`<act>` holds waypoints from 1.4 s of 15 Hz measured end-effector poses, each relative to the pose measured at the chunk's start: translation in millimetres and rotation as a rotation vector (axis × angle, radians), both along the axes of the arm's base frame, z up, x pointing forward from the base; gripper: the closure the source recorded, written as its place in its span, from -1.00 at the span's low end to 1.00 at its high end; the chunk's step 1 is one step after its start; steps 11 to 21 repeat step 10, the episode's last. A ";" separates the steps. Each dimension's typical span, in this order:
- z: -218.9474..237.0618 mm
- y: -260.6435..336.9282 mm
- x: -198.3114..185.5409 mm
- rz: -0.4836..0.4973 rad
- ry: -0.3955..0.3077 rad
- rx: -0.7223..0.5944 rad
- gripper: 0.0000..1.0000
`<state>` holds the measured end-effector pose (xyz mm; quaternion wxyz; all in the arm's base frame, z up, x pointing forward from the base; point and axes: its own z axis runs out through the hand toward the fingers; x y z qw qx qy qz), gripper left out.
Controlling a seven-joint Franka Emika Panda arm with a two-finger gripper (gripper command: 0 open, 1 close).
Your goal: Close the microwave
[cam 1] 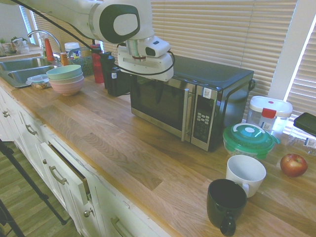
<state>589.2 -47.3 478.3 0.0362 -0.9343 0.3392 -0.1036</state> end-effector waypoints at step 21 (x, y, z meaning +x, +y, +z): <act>-40.8 27.0 -100.8 0.047 0.041 0.017 -1.00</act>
